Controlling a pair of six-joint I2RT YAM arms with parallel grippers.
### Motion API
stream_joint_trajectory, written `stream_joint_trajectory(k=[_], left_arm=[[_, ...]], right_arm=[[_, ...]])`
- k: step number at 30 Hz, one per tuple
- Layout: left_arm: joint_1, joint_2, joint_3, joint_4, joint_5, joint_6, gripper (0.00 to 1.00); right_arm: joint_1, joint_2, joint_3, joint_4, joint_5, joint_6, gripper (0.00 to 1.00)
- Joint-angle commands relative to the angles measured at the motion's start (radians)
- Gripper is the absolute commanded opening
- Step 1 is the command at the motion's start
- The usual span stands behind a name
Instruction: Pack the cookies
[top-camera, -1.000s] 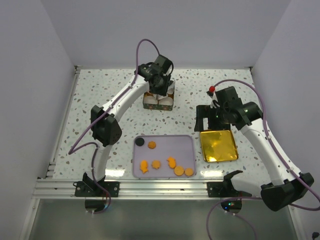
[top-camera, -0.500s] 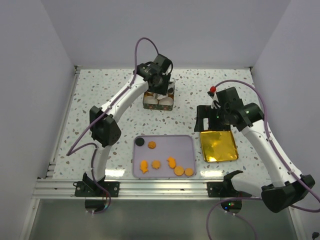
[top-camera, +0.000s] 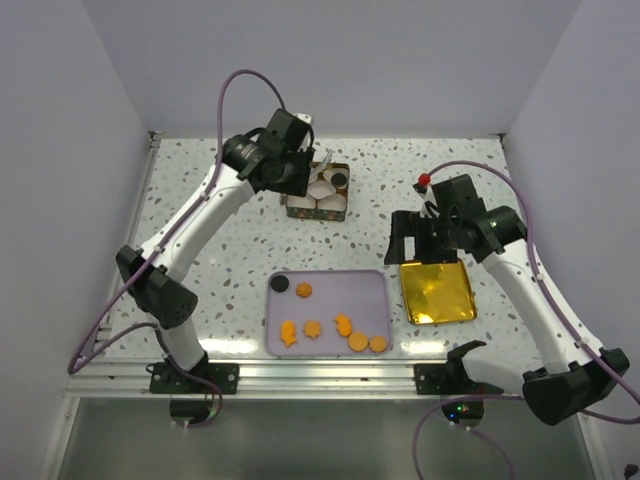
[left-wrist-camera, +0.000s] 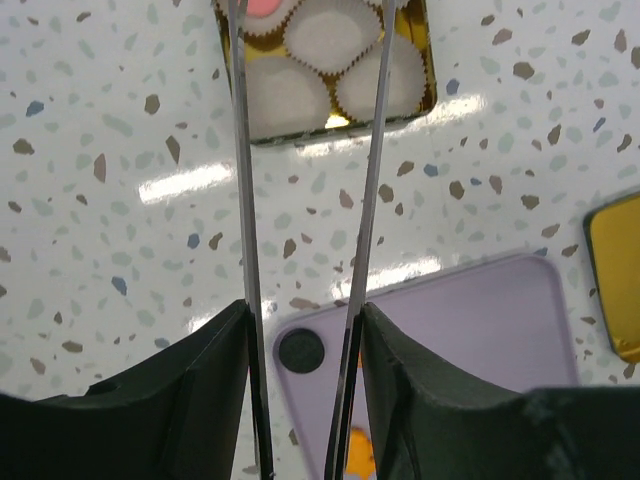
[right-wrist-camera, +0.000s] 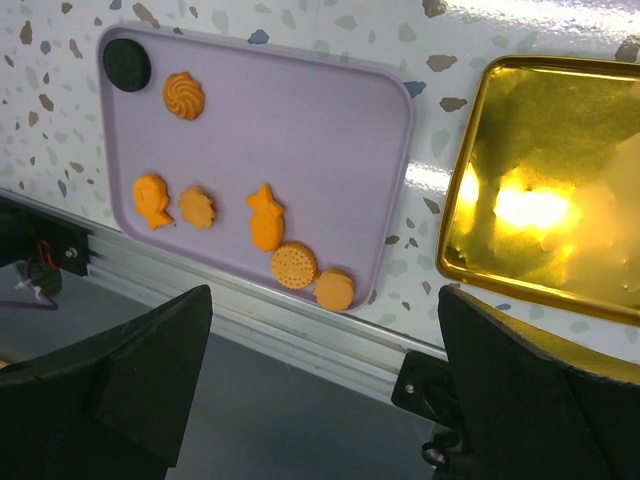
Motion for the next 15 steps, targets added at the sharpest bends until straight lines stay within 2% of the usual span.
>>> stream_joint_trajectory(k=[1, 8, 15], left_arm=[[0.004, -0.153, -0.140, -0.016, -0.021, 0.004, 0.51], [-0.031, -0.378, -0.424, -0.014, 0.002, -0.090, 0.50], [-0.191, -0.527, -0.604, -0.068, -0.001, -0.228, 0.50]], right_arm=[[0.003, 0.006, 0.027, 0.039, -0.055, 0.015, 0.99], [0.003, 0.014, -0.014, 0.088, -0.110, 0.033, 0.99], [0.003, 0.043, -0.013, 0.087, -0.101, 0.007, 0.99]])
